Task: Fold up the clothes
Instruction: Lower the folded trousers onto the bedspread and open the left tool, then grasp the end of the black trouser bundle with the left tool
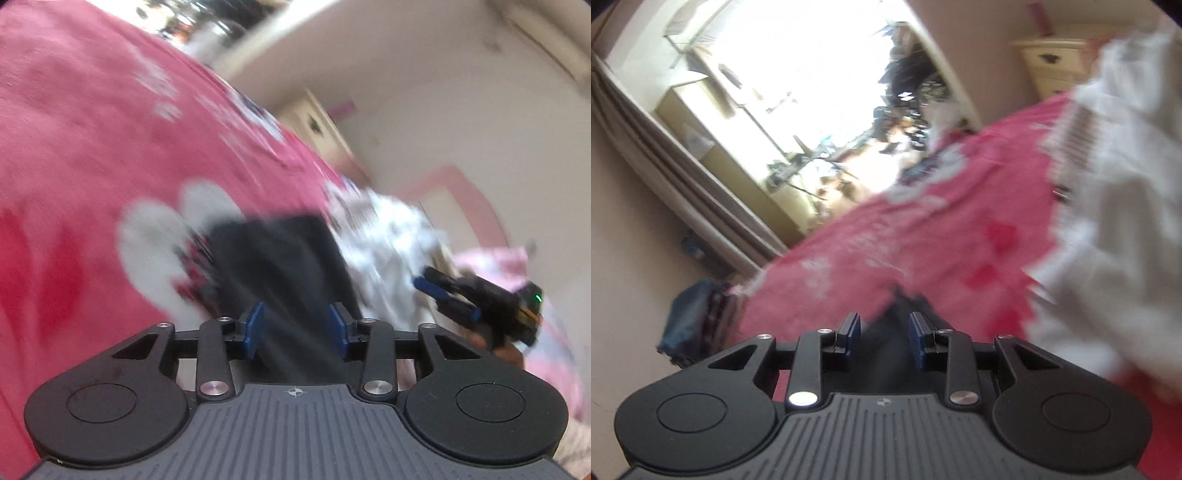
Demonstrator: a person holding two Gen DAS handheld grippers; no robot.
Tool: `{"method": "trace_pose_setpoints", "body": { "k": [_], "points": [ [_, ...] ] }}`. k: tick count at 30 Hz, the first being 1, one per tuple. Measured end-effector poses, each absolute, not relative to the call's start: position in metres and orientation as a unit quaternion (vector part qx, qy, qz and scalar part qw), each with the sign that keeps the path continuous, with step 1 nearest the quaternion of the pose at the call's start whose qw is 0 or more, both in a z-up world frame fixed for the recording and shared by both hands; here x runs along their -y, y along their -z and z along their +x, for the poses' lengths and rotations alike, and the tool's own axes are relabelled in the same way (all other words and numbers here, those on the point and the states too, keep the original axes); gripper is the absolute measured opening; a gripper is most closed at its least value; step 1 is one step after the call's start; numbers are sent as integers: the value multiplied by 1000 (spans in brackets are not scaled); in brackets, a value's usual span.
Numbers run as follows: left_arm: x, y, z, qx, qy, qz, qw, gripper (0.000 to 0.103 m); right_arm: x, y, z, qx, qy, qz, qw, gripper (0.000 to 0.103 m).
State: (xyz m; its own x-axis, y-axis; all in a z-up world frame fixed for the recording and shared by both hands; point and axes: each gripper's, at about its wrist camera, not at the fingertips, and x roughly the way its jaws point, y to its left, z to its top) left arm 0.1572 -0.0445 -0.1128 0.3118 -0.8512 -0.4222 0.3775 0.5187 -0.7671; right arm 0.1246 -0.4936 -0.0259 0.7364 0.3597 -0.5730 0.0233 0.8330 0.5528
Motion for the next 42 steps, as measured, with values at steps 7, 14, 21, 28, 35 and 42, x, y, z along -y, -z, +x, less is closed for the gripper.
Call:
{"method": "trace_pose_setpoints", "body": {
  "k": [7, 14, 21, 28, 35, 42],
  "points": [
    [87, 127, 77, -454, 453, -187, 744, 42, 488, 64, 66, -382, -86, 299, 870, 32],
    [125, 131, 49, -415, 453, -39, 788, 42, 466, 87, 37, -402, -117, 278, 864, 32],
    [127, 134, 51, -408, 419, -21, 811, 41, 425, 95, 70, -414, -181, 225, 863, 32],
    [138, 134, 44, -394, 440, 9, 807, 30, 424, 101, 66, -423, -185, 209, 862, 32],
    [135, 139, 30, -398, 467, 28, 789, 11, 422, 107, 68, -426, -179, 204, 863, 32],
    [126, 147, 35, -415, 460, 5, 785, 9, 392, 88, 53, -402, -251, 127, 871, 32]
  ]
}}
